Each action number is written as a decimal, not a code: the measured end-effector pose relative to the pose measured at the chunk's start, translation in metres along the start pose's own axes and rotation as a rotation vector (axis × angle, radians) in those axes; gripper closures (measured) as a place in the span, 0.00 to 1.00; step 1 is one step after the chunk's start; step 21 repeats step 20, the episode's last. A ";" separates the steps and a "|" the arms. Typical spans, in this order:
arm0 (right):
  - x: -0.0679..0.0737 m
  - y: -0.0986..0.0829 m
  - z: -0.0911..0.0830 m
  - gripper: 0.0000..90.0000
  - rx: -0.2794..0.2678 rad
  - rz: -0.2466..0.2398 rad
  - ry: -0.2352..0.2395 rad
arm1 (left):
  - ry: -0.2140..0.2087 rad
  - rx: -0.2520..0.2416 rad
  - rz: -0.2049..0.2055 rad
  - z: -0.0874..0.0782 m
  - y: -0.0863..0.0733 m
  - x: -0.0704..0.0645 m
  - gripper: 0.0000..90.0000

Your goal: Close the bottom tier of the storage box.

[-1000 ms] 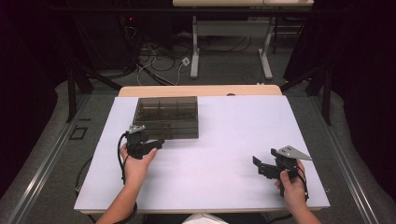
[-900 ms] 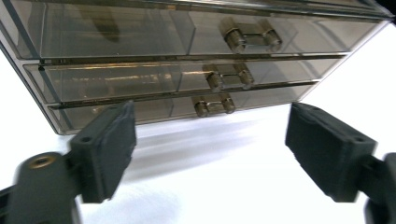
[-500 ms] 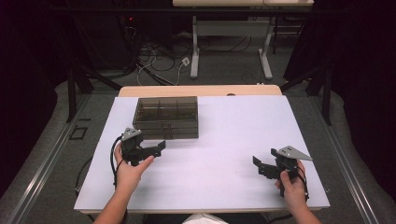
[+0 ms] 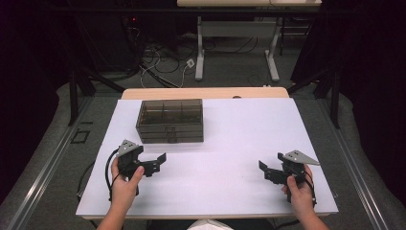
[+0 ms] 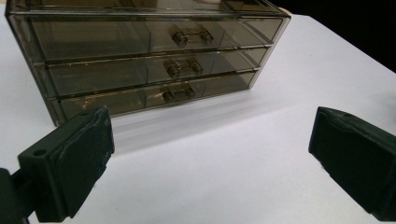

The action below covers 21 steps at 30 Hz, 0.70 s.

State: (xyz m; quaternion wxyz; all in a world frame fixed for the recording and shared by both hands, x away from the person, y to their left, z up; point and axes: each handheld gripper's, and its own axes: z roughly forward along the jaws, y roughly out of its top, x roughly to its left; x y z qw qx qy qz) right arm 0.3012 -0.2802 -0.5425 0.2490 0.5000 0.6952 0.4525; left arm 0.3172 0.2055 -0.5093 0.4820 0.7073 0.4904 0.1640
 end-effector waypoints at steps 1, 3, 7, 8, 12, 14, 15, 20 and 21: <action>0.001 0.000 0.000 0.17 0.001 0.006 0.001 | -0.006 -0.005 0.002 -0.002 -0.002 0.001 0.00; 0.001 0.000 0.000 0.17 0.002 0.003 0.002 | -0.017 -0.011 0.016 -0.006 -0.004 0.004 0.00; 0.000 0.000 0.000 0.17 0.002 -0.003 0.004 | -0.016 -0.022 -0.004 -0.012 -0.008 0.010 0.00; 0.000 0.000 0.000 0.17 0.001 0.001 0.004 | -0.017 -0.024 -0.007 -0.013 -0.009 0.012 0.00; 0.000 0.000 0.000 0.17 -0.003 0.007 0.008 | -0.006 -0.037 -0.012 -0.017 -0.016 0.018 0.00; 0.000 0.000 0.000 0.17 -0.002 0.007 0.009 | 0.001 -0.041 -0.015 -0.018 -0.018 0.021 0.00; 0.000 0.000 0.000 0.17 -0.003 0.003 0.010 | 0.002 -0.044 -0.015 -0.019 -0.018 0.022 0.00; 0.000 0.000 0.000 0.17 0.003 0.003 0.006 | 0.000 -0.046 -0.022 -0.019 -0.021 0.026 0.00; 0.000 0.000 0.000 0.17 0.003 0.003 0.006 | 0.000 -0.046 -0.022 -0.019 -0.021 0.026 0.00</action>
